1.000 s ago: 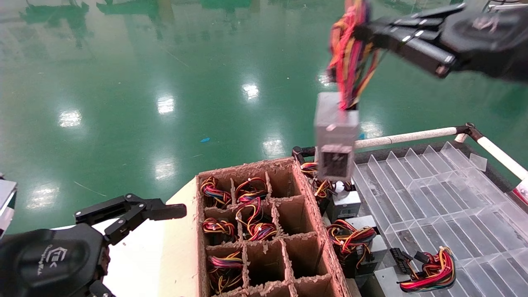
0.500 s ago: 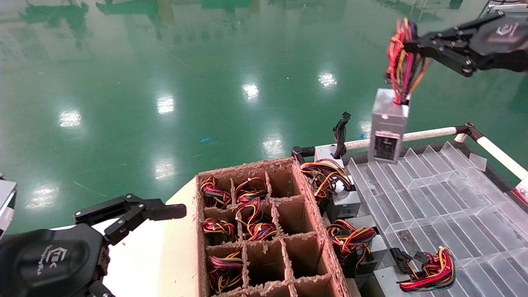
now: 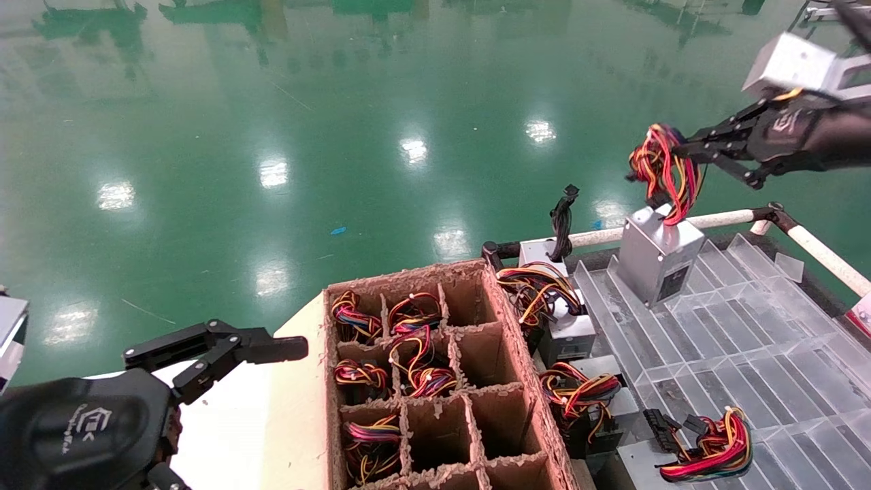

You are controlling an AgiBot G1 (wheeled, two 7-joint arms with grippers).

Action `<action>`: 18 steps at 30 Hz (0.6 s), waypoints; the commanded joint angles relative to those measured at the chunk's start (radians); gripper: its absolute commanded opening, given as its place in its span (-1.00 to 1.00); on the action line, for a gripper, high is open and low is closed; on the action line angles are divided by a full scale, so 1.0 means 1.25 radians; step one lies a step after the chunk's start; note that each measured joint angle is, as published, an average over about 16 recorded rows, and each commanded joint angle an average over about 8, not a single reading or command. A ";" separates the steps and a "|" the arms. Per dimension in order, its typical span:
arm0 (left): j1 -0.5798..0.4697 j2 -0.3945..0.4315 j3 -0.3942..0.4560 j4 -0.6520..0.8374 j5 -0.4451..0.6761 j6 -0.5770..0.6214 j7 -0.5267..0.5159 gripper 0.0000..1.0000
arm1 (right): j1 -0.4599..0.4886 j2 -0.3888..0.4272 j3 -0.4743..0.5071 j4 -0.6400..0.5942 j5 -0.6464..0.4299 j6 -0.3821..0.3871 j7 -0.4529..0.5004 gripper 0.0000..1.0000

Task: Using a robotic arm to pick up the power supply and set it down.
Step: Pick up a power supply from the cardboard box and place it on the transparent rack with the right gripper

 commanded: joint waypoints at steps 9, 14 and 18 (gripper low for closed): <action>0.000 0.000 0.000 0.000 0.000 0.000 0.000 1.00 | -0.015 -0.066 -0.013 -0.057 -0.020 0.072 -0.036 -1.00; 0.000 0.000 0.000 0.000 0.000 0.000 0.000 1.00 | -0.029 -0.097 -0.009 -0.074 -0.015 0.096 -0.043 -1.00; 0.000 0.000 0.000 0.000 0.000 0.000 0.000 1.00 | -0.041 -0.120 -0.007 -0.084 -0.012 0.111 -0.044 -1.00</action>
